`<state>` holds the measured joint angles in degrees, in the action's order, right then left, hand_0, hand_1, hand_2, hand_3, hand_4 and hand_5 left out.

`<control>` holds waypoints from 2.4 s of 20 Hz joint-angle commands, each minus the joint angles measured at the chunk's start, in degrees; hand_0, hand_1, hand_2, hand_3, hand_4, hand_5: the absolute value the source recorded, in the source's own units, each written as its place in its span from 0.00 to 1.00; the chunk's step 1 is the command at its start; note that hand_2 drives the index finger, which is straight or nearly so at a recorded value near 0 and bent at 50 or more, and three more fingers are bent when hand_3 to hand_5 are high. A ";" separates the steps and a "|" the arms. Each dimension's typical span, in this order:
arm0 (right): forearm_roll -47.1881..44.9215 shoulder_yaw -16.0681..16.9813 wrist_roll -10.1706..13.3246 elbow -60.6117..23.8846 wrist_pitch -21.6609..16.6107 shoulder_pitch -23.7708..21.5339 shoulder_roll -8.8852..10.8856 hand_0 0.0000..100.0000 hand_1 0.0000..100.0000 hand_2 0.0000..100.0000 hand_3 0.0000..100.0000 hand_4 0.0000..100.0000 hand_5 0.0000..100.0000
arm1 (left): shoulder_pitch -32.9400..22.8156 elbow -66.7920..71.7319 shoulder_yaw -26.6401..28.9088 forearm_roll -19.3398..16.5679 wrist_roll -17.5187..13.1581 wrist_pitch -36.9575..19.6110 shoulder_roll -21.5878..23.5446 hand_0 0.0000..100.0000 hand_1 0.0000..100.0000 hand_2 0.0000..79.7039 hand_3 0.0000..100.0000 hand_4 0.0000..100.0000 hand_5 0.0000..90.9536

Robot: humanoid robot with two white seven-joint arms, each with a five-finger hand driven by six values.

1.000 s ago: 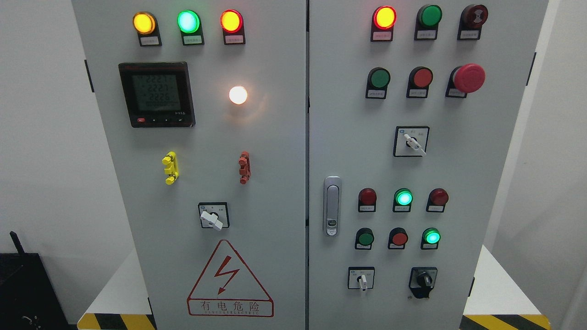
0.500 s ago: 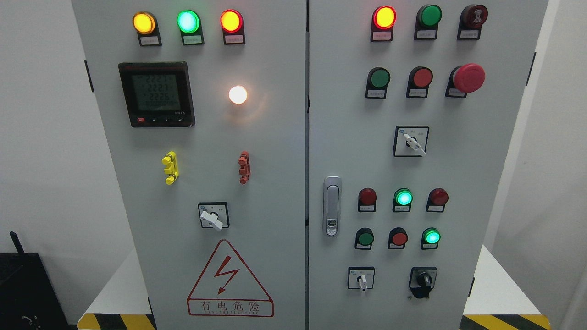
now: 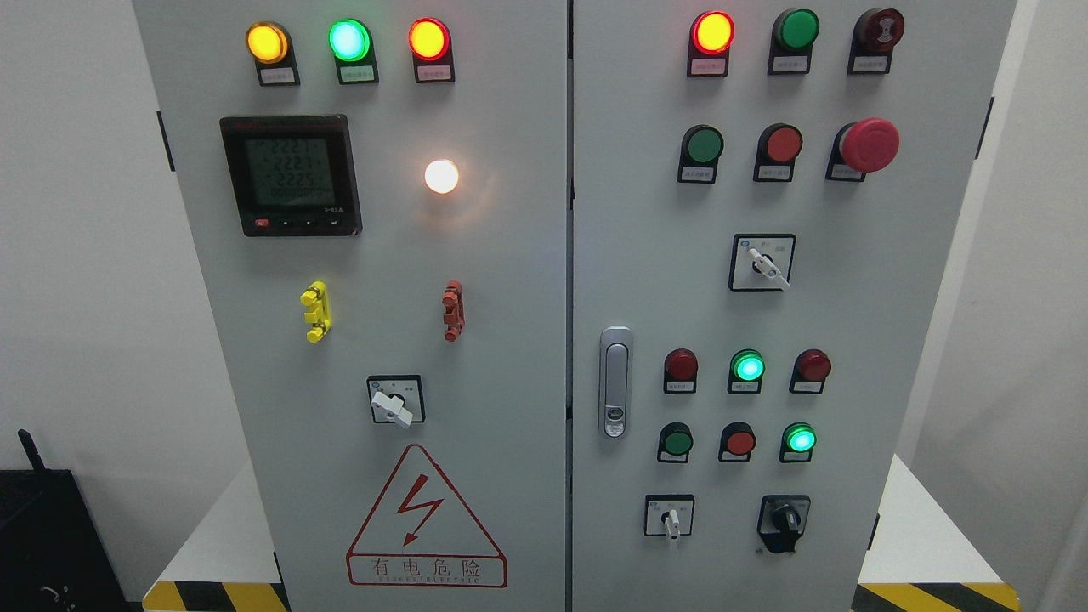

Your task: Flip black knob to close circuit

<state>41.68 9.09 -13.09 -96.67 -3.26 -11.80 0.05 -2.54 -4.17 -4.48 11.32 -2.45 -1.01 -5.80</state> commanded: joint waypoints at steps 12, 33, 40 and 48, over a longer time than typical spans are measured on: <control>34.69 -1.26 -5.54 -18.47 4.84 14.25 2.86 0.00 0.08 0.83 0.99 0.78 0.69 | 0.08 0.04 0.00 0.02 -0.01 -0.04 0.00 0.12 0.56 0.00 0.00 0.00 0.00; 39.27 -10.49 -4.92 -6.70 13.46 21.82 2.68 0.00 0.00 0.94 1.00 0.87 0.79 | -0.01 -0.05 0.00 0.02 -0.01 -0.04 0.00 0.12 0.56 0.00 0.00 0.00 0.00; 38.83 -10.32 -2.64 -1.86 13.55 22.96 2.86 0.00 0.00 0.94 1.00 0.87 0.79 | -0.01 0.04 0.00 0.02 -0.01 -0.04 0.00 0.12 0.56 0.00 0.00 0.00 0.00; 38.30 -7.87 -2.11 2.10 13.55 25.42 3.03 0.00 0.00 0.94 1.00 0.87 0.79 | 0.08 -0.05 0.00 0.02 -0.01 -0.04 0.00 0.12 0.56 0.00 0.00 0.00 0.00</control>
<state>80.30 0.61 -15.36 -100.36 10.37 11.95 2.83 -2.54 -4.17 -4.48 11.32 -2.45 -1.01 -5.80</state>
